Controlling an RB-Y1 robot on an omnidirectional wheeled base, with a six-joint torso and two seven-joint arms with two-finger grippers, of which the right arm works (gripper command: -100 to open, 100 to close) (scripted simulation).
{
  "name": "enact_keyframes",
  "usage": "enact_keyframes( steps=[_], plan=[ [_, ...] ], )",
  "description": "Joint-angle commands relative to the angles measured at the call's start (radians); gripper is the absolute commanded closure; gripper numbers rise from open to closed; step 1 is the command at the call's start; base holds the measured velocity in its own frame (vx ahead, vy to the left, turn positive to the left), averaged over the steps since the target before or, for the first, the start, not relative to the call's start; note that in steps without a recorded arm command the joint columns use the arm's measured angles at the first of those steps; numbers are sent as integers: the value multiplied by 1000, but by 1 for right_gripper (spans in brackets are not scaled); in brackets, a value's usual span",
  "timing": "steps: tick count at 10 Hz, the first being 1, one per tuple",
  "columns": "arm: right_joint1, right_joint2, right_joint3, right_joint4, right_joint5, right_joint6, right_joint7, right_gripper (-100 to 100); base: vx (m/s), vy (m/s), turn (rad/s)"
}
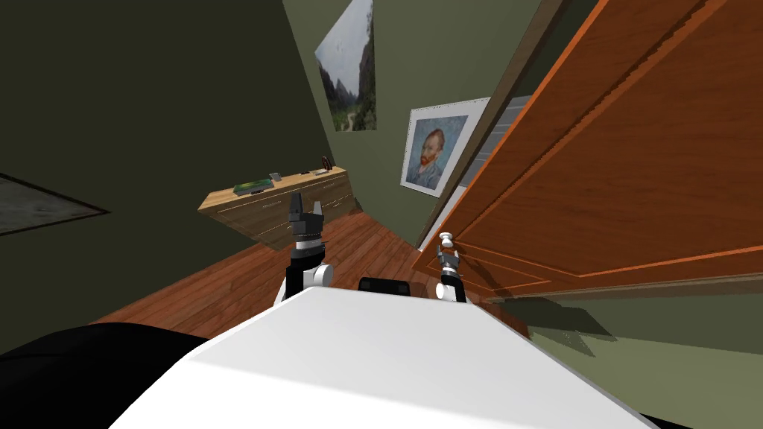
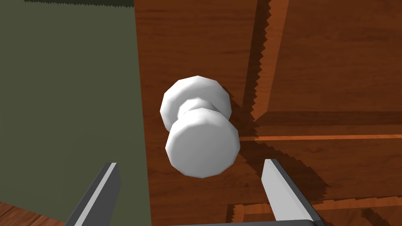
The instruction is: Pull the door open
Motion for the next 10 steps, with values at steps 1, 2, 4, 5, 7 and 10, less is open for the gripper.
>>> enact_keyframes(
  steps=[1,2,4,5,7,10],
  plan=[
    [3,9,-31,0,-9,1,15,-100,-13,-48,234],
    [4,14,-50,1,-14,1,23,-100,-2,-49,187],
    [6,25,-88,4,-24,1,40,-100,-13,-55,203],
    [8,31,-108,5,-30,1,48,-100,-15,-56,238],
    [10,41,-145,8,-40,1,64,-100,-14,-51,198],
    [14,60,-209,12,-57,1,92,-100,-19,-49,238]
  ],
)
